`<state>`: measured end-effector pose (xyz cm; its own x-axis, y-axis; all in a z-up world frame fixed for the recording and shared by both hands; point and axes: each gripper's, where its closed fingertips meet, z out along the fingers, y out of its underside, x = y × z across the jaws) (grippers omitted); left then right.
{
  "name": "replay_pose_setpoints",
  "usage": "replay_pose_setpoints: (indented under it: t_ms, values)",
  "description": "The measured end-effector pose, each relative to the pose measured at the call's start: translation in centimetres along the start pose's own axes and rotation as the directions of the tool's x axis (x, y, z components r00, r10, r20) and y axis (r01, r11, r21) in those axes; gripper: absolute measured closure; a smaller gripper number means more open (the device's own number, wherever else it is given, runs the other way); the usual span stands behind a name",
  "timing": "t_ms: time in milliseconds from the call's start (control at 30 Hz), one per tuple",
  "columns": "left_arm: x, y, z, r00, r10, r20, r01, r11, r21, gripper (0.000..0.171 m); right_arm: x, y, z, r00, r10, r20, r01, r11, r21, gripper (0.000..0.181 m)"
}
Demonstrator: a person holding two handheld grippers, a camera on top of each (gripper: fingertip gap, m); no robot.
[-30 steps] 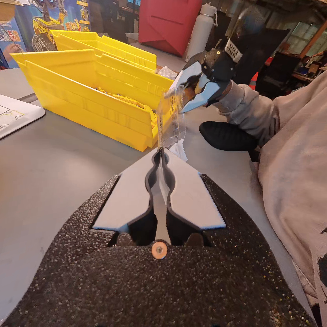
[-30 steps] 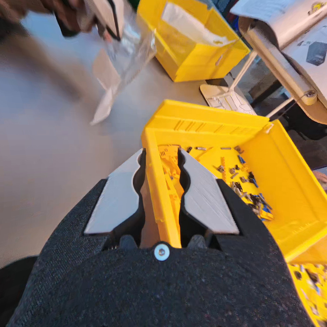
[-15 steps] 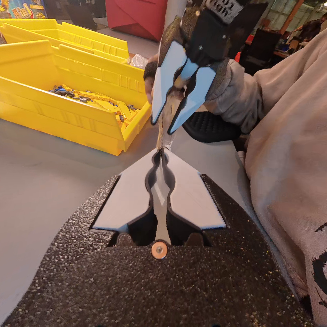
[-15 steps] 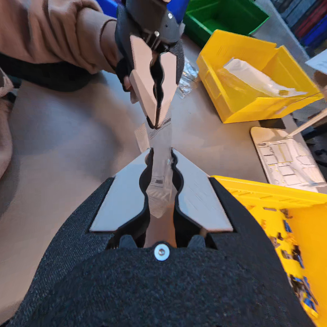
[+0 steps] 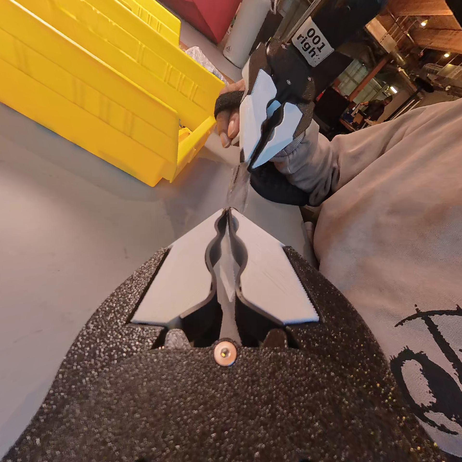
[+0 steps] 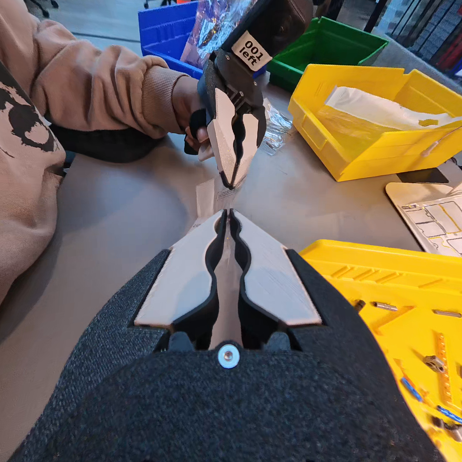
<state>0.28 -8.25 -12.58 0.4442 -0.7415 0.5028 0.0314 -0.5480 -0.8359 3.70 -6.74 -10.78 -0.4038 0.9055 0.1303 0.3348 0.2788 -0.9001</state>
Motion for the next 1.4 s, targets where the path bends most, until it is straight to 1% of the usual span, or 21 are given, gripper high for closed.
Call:
replay_pose_setpoints:
  t_ms: [33,100,133,167,200,267,333,400,433,500,533,567,633,733,833,967,1033,1100,1167,1267,1400]
  values:
    - [-0.1,-0.1,0.0,1.0,-0.001,-0.003,0.001,1.0,0.011,0.171,-0.1,-0.1,-0.1,1.0,0.019,0.011,-0.02,0.999,0.026,0.181]
    - [0.1,-1.2,-0.3,1.0,0.001,-0.02,0.001,0.996,0.084,0.171,0.0,-0.8,-0.4,0.996,0.086,0.039,-0.089,0.991,0.101,0.181]
    - [0.2,-1.9,-0.6,1.0,0.013,-0.027,-0.01,0.991,0.134,0.167,0.2,-1.4,-0.8,0.992,0.117,0.053,-0.124,0.979,0.161,0.181]
    - [0.4,-2.7,-1.0,0.999,0.029,-0.036,-0.021,0.983,0.184,0.153,0.6,-2.3,-1.4,0.986,0.151,0.065,-0.162,0.958,0.236,0.181]
    - [0.8,-3.4,-1.5,0.998,0.048,-0.051,-0.035,0.973,0.23,0.139,0.9,-3.4,-2.2,0.979,0.182,0.089,-0.201,0.925,0.321,0.181]
    - [1.8,-4.5,-2.1,0.991,0.099,-0.085,-0.069,0.95,0.306,0.122,1.9,-5.4,-4.0,0.96,0.248,0.127,-0.278,0.832,0.48,0.181]
    - [3.0,-4.8,-1.8,0.983,0.152,-0.107,-0.108,0.937,0.331,0.115,2.7,-6.5,-5.2,0.936,0.311,0.166,-0.348,0.736,0.58,0.181]
    - [3.6,-4.6,-0.8,0.976,0.192,-0.099,-0.151,0.934,0.323,0.119,3.3,-6.7,-5.4,0.914,0.364,0.18,-0.391,0.67,0.63,0.181]
    - [3.6,-4.8,-0.3,0.977,0.199,-0.079,-0.162,0.93,0.33,0.129,3.4,-6.8,-5.4,0.899,0.386,0.208,-0.423,0.643,0.638,0.181]
    - [4.0,-5.3,-0.1,0.978,0.174,-0.111,-0.122,0.923,0.365,0.166,3.3,-6.5,-4.7,0.867,0.428,0.255,-0.487,0.619,0.617,0.181]
    - [4.0,-5.5,-0.3,0.979,0.148,-0.143,-0.084,0.921,0.38,0.171,3.4,-6.2,-4.3,0.866,0.436,0.245,-0.487,0.627,0.608,0.181]
    - [3.6,-5.4,-0.4,0.982,0.109,-0.152,-0.044,0.926,0.376,0.171,3.8,-5.8,-4.1,0.871,0.444,0.209,-0.474,0.649,0.595,0.181]
    - [2.1,-4.9,-0.6,0.992,0.033,-0.125,0.011,0.939,0.342,0.171,4.3,-4.9,-3.9,0.905,0.414,0.101,-0.397,0.731,0.556,0.178]
    - [1.2,-4.7,-1.1,0.991,-0.046,-0.127,0.087,0.937,0.338,0.171,4.3,-5.2,-4.7,0.955,0.294,-0.045,-0.226,0.815,0.534,0.171]
    - [1.1,-4.3,-1.1,0.98,-0.1,-0.169,0.149,0.94,0.306,0.171,3.3,-5.4,-4.5,0.979,0.189,-0.079,-0.128,0.865,0.486,0.178]
    - [0.8,-3.2,-0.2,0.965,-0.172,-0.198,0.219,0.944,0.247,0.171,3.0,-4.9,-4.0,0.98,0.194,-0.045,-0.151,0.873,0.463,0.181]
    - [0.5,-2.9,0.1,0.962,-0.197,-0.19,0.239,0.944,0.228,0.171,2.8,-5.9,-5.1,0.983,0.185,-0.02,-0.147,0.837,0.527,0.181]
    - [0.6,-2.9,0.0,0.956,-0.205,-0.209,0.252,0.94,0.231,0.171,3.1,-6.3,-6.0,0.981,0.194,-0.026,-0.149,0.827,0.541,0.179]
    - [0.7,-3.1,-0.1,0.952,-0.207,-0.223,0.259,0.936,0.237,0.171,3.4,-5.4,-5.6,0.983,0.175,-0.062,-0.124,0.867,0.483,0.169]
    - [0.7,-3.0,0.0,0.946,-0.218,-0.238,0.274,0.932,0.235,0.171,3.2,-3.7,-4.0,0.987,0.118,-0.107,-0.069,0.922,0.381,0.17]
    - [0.7,-3.0,-0.1,0.944,-0.222,-0.246,0.279,0.932,0.23,0.171,2.8,-3.6,-3.3,0.989,0.076,-0.125,-0.026,0.931,0.365,0.176]
